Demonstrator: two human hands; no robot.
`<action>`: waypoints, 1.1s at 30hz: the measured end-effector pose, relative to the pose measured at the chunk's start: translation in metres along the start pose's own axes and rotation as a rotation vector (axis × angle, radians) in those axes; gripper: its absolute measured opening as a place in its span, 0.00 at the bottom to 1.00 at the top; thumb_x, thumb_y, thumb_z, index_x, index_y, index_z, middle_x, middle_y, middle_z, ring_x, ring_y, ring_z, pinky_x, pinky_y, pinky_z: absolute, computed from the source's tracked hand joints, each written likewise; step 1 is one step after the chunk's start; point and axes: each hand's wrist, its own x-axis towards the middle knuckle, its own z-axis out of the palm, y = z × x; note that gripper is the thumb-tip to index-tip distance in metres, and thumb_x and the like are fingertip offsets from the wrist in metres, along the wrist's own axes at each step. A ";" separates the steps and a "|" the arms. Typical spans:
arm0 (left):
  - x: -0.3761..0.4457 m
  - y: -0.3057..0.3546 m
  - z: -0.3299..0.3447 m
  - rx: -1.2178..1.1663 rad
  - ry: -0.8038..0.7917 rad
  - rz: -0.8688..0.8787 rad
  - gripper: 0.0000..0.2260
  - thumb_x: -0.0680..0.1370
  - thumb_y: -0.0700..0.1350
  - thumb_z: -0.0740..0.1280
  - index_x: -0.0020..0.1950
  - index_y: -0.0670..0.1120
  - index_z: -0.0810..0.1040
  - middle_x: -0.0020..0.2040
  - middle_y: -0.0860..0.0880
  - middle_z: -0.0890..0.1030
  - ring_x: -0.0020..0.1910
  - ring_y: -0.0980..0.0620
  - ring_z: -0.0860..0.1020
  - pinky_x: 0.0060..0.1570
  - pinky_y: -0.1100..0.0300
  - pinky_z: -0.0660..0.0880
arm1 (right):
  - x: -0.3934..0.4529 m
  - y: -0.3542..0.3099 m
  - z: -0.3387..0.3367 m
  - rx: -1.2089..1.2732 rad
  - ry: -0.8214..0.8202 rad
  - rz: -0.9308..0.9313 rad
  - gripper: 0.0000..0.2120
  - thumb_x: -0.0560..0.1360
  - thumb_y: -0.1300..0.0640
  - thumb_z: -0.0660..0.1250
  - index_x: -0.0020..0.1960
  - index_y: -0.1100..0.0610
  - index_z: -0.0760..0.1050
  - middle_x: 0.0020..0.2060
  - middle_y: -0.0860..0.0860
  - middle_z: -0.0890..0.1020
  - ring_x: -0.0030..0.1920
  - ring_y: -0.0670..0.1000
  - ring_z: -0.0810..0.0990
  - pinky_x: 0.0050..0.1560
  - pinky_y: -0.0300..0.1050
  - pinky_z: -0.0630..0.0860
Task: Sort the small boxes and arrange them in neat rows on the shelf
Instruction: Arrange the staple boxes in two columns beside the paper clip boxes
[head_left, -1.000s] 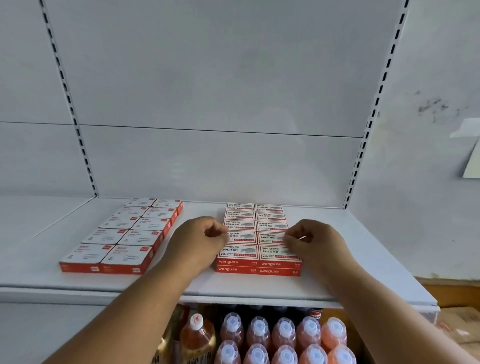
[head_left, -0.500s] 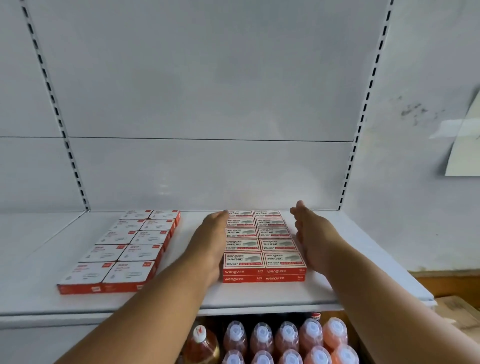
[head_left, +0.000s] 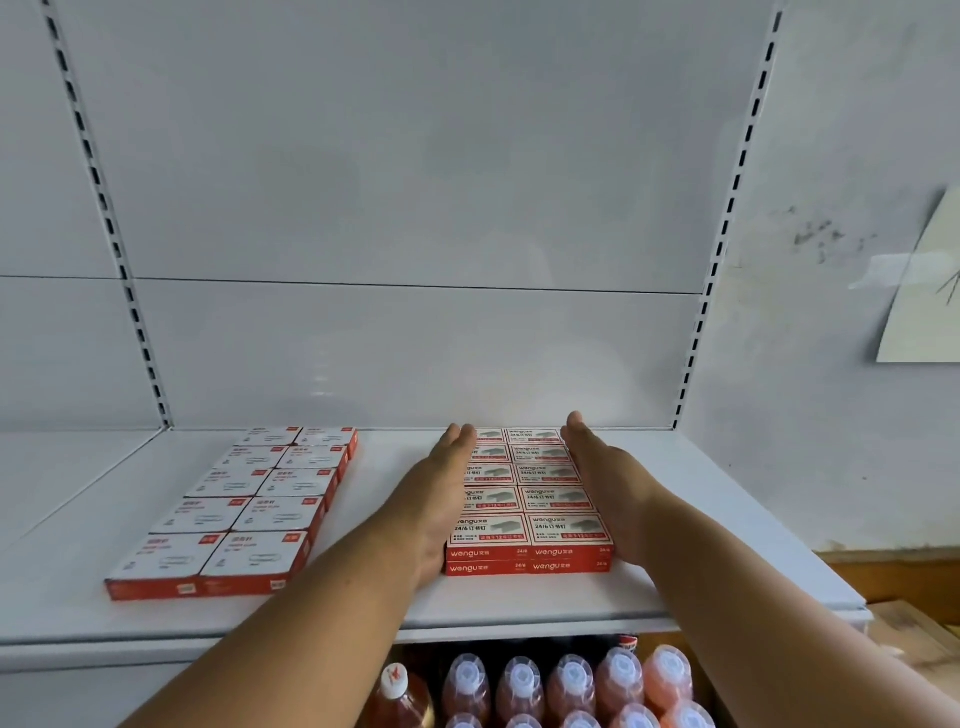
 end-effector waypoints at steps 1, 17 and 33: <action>0.001 0.000 -0.001 0.003 0.000 -0.001 0.25 0.80 0.62 0.59 0.75 0.55 0.67 0.56 0.43 0.84 0.49 0.40 0.85 0.49 0.42 0.81 | 0.000 0.000 0.000 -0.009 -0.007 -0.008 0.27 0.77 0.34 0.57 0.55 0.56 0.80 0.47 0.57 0.87 0.46 0.60 0.86 0.52 0.57 0.82; 0.024 0.019 0.009 0.510 0.175 0.161 0.22 0.83 0.56 0.55 0.78 0.56 0.61 0.72 0.48 0.71 0.52 0.48 0.83 0.43 0.54 0.83 | 0.031 -0.018 0.004 -0.639 -0.050 -0.290 0.24 0.84 0.47 0.51 0.77 0.55 0.59 0.77 0.52 0.61 0.77 0.53 0.58 0.75 0.50 0.57; 0.059 0.036 0.001 0.692 0.219 0.174 0.18 0.83 0.45 0.59 0.73 0.54 0.68 0.57 0.51 0.76 0.47 0.48 0.83 0.49 0.51 0.82 | 0.070 -0.029 -0.005 -0.051 0.071 -0.225 0.21 0.82 0.41 0.53 0.74 0.40 0.59 0.54 0.37 0.80 0.64 0.37 0.67 0.58 0.24 0.63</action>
